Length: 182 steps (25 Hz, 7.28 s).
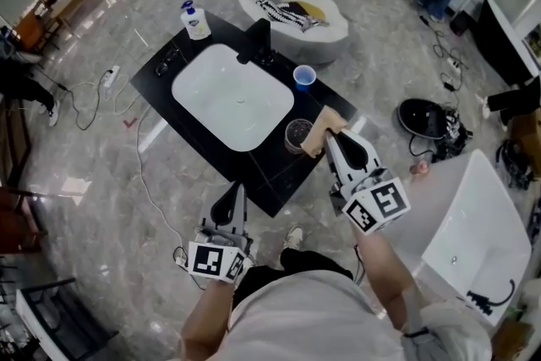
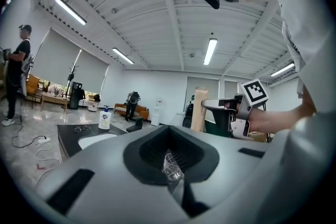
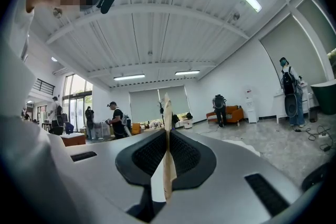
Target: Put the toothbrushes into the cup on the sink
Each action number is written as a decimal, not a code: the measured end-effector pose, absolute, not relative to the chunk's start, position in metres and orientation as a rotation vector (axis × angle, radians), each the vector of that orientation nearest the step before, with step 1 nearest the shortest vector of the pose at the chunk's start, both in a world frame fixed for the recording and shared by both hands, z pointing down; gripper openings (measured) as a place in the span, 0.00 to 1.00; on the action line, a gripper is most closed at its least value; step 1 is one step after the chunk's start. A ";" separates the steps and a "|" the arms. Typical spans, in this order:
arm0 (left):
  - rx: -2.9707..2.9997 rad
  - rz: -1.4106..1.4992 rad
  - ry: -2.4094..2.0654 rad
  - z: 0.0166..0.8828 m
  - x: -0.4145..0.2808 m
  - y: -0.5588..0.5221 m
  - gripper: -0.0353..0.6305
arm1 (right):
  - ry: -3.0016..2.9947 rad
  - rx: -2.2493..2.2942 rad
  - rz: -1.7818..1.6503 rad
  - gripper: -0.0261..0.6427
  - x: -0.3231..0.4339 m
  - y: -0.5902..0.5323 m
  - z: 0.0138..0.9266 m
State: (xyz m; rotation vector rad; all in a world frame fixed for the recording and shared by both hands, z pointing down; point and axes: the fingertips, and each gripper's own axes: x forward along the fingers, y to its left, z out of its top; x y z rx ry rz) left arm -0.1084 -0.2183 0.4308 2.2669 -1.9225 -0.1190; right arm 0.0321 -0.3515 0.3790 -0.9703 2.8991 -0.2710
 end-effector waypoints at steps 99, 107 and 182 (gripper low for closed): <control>2.032 -0.069 -1.972 0.523 -0.087 -0.250 0.06 | 3.093 -1.087 -0.426 0.14 0.021 -0.433 0.569; 2.041 -0.074 -1.965 0.523 -0.082 -0.249 0.06 | 3.146 -1.110 -0.429 0.19 0.026 -0.431 0.577; 2.355 -0.278 -1.883 0.400 -0.106 -0.131 0.06 | 2.914 -1.414 -0.093 0.12 0.074 -0.262 0.385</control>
